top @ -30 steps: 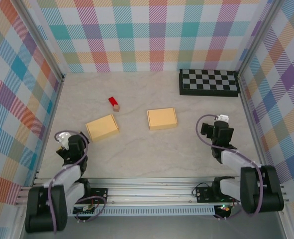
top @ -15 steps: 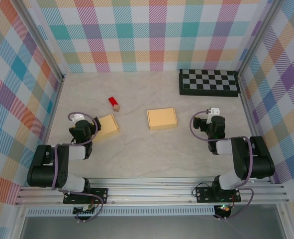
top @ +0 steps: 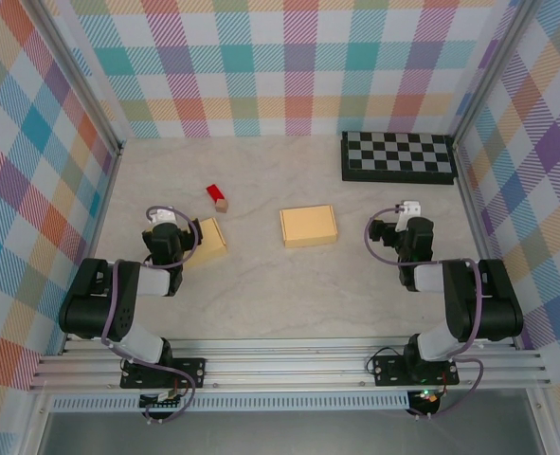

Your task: Fold the paper box

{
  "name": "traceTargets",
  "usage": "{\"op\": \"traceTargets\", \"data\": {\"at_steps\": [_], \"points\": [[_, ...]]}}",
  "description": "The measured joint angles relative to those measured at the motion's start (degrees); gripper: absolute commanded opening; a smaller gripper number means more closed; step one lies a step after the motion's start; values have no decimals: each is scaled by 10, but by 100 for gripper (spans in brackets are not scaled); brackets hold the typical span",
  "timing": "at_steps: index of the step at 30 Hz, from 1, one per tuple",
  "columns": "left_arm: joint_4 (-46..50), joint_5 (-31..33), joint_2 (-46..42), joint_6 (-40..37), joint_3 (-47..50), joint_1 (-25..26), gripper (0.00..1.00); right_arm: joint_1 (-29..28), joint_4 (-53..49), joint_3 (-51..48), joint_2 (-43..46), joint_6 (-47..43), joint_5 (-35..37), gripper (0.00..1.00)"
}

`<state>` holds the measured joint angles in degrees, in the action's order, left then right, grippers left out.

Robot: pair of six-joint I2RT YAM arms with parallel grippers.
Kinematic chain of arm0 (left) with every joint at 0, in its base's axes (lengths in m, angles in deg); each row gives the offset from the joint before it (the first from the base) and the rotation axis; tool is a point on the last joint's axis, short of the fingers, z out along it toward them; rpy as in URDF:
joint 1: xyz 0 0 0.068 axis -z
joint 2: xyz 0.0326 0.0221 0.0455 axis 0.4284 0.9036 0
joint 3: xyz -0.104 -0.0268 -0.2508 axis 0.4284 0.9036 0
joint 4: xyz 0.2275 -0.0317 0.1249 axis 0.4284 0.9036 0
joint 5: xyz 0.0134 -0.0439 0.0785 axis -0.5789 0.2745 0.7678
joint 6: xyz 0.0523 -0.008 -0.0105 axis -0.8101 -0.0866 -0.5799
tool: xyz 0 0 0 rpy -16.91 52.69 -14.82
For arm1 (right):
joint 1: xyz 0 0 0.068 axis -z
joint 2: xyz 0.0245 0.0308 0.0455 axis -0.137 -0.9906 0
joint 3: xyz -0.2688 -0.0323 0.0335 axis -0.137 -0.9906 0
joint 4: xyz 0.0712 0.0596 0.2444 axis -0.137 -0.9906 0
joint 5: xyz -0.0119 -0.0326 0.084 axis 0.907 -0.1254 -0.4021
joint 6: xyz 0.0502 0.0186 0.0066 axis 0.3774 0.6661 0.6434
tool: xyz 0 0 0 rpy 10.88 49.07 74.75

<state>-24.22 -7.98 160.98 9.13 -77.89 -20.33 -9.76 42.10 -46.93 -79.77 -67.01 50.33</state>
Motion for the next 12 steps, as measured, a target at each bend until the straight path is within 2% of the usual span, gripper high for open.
{"op": "traceTargets", "data": {"at_steps": [6,12], "points": [[0,-1,0,-3,0,1,100,0,-5,0,0,0,-4,100],[15,-41,2,-15,-9,0,100,0,-7,0,0,0,-10,100]]}}
